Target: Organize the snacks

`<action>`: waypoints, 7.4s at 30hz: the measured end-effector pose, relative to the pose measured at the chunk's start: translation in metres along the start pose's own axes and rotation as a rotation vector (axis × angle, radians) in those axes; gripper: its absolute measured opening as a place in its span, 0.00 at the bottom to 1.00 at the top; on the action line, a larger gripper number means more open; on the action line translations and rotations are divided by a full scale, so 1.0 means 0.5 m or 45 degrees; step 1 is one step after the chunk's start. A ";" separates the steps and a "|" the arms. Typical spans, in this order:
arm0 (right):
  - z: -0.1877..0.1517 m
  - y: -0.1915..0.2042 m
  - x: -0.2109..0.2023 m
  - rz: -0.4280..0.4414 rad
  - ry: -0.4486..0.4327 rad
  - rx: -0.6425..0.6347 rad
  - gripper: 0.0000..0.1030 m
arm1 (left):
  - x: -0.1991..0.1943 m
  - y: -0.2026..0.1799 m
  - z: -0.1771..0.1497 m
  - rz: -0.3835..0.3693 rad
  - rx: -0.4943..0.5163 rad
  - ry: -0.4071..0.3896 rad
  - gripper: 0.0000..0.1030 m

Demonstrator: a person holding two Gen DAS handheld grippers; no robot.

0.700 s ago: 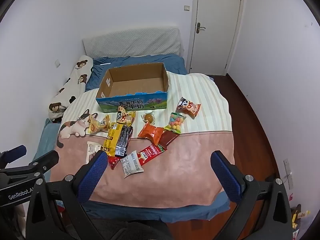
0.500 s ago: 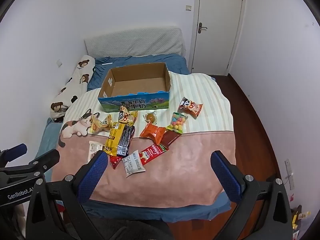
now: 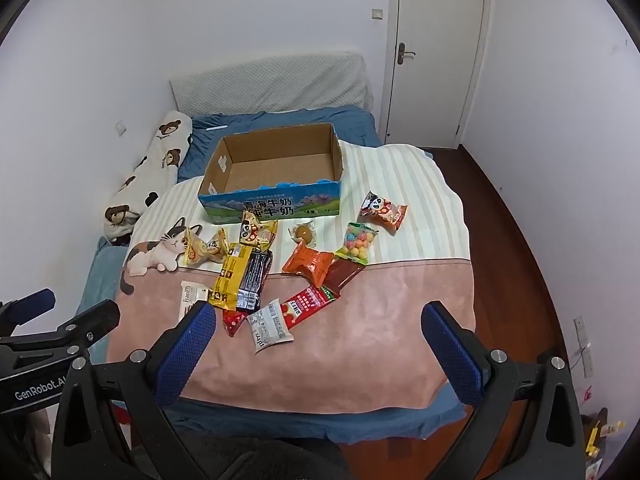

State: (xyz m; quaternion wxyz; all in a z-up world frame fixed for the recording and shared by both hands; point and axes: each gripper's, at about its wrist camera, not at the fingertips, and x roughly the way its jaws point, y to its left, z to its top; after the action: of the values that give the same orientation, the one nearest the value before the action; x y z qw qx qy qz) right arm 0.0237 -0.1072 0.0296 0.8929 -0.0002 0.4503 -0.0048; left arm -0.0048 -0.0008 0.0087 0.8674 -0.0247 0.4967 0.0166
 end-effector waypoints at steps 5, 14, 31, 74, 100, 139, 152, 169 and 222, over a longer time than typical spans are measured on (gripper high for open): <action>-0.004 0.002 0.005 0.003 0.002 0.004 1.00 | 0.001 -0.001 -0.004 0.000 0.002 0.003 1.00; -0.001 -0.005 0.009 0.008 0.002 0.007 1.00 | 0.003 -0.002 -0.001 0.001 0.002 0.003 1.00; -0.011 0.002 0.006 0.004 0.005 0.010 1.00 | 0.004 0.000 0.000 0.000 0.003 0.006 1.00; -0.007 0.003 0.024 0.003 0.018 0.012 1.00 | 0.017 0.012 0.007 -0.006 0.000 0.018 1.00; 0.022 -0.019 0.490 0.091 0.427 0.098 1.00 | 0.386 0.062 0.078 0.177 -0.161 0.260 1.00; 0.036 -0.006 1.014 0.174 0.937 0.437 0.73 | 0.888 -0.061 0.086 0.081 0.205 0.584 1.00; -0.003 0.114 1.008 0.118 0.902 0.145 0.70 | 0.949 0.047 0.122 -0.021 0.045 0.624 0.87; -0.026 0.246 0.929 0.169 0.746 0.167 0.46 | 0.872 0.140 0.222 0.007 -0.030 0.479 0.79; 0.541 0.209 1.150 0.329 0.647 0.081 0.46 | 1.027 0.109 0.758 -0.289 -0.232 0.601 0.79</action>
State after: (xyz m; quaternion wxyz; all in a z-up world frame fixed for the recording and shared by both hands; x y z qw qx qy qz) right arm 0.5837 -0.0088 -0.2723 0.7442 0.0862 0.6555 0.0950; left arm 0.5784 0.0781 -0.2439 0.7181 -0.1613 0.6757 -0.0425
